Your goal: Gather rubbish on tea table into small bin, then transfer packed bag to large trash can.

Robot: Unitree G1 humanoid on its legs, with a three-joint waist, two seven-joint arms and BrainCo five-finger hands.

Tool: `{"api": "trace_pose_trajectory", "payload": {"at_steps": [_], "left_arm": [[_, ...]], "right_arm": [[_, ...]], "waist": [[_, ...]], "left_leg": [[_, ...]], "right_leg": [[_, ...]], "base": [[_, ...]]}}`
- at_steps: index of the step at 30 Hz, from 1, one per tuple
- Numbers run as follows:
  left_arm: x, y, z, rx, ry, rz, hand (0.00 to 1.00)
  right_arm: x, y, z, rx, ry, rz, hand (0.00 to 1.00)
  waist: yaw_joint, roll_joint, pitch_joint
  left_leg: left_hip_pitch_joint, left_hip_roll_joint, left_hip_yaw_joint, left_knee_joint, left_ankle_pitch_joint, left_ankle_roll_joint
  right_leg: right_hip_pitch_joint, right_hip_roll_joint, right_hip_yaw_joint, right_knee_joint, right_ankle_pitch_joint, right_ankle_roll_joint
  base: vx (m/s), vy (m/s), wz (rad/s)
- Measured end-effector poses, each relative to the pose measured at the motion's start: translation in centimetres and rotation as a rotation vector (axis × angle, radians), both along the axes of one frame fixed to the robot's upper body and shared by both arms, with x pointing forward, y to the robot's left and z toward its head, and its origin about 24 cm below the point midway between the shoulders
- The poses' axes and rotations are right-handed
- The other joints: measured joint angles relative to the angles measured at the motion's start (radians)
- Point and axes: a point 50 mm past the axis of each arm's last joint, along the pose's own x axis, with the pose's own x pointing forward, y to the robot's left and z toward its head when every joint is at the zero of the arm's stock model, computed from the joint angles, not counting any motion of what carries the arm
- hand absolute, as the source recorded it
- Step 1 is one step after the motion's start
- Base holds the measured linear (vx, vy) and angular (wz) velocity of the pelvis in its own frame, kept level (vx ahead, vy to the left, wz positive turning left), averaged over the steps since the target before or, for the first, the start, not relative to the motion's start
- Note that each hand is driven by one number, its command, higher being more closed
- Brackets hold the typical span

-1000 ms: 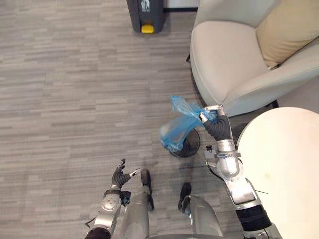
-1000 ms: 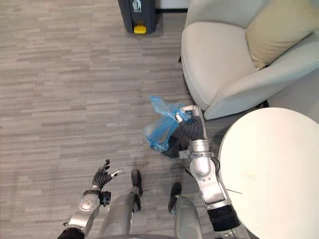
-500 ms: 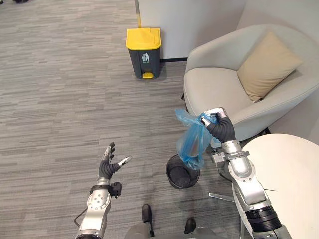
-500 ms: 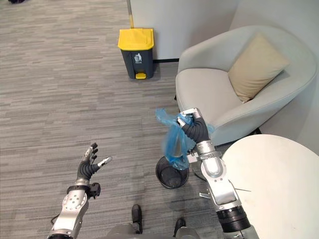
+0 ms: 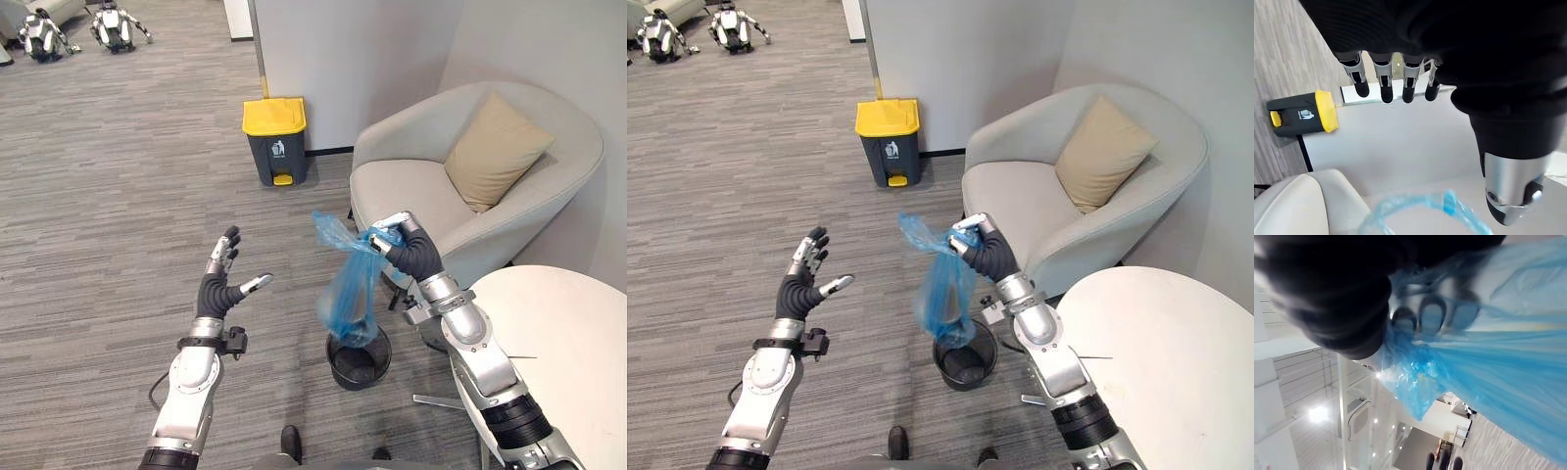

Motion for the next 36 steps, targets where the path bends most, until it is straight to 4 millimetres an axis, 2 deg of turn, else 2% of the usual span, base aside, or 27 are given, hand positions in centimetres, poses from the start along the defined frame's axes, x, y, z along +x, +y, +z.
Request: {"api": "trace_pose_trajectory", "payload": {"at_steps": [7,14,20,24,30,36], "left_arm": [[0.1,-3.4,0.2,0.084,-0.026,-0.126,0.00],[-0.1,-5.4,0.1,0.068,-0.026,-0.206,0.00],[-0.5,-7.2,-0.1,0.066,-0.015,-0.284,0.00],[-0.6,-7.6,-0.2,0.089,-0.020,-0.294,0.00],[-0.5,-7.9,-0.2,0.113,-0.020,-0.239,0.00],[-0.2,-7.8,-1.6,0.203,0.017,-0.142,0.00]], "right_arm": [[0.5,2.6,0.8,0.021,-0.027,0.075,1.00],[0.6,4.3,0.2,0.044,0.010,0.104,1.00],[0.5,5.8,0.8,0.067,-0.009,0.139,1.00],[0.4,6.8,1.5,0.068,-0.034,0.178,1.00],[0.4,7.8,2.4,0.118,-0.046,0.214,1.00],[-0.1,9.0,3.0,0.147,-0.050,0.272,1.00]], "waist": [[-0.002,0.001,-0.005],[0.001,0.000,-0.012],[0.001,-0.001,-0.013],[0.001,-0.004,-0.015],[0.004,-0.022,-0.026],[0.007,-0.024,-0.028]], "left_leg": [[0.002,0.001,0.001,0.000,0.003,-0.003],[0.007,0.000,0.000,0.000,0.006,-0.007],[0.012,0.001,0.001,0.000,0.008,-0.009],[0.012,0.001,0.001,0.000,0.008,-0.009],[0.012,0.002,0.001,0.000,0.008,-0.009],[0.012,0.002,0.002,-0.001,0.008,-0.009]], "right_leg": [[0.010,0.004,0.005,-0.019,0.025,0.004],[0.015,0.003,0.005,-0.017,0.025,0.004],[0.015,0.004,0.009,-0.016,0.022,0.000],[0.015,0.004,0.011,-0.016,0.022,0.000],[0.015,0.004,0.012,-0.017,0.025,0.004],[0.014,0.005,0.013,-0.016,0.025,0.003]], "base": [[0.00,0.004,-0.01],[0.00,0.000,0.00],[0.00,0.000,0.00],[0.00,0.000,0.00],[0.00,0.000,0.00],[0.00,0.000,0.00]]}}
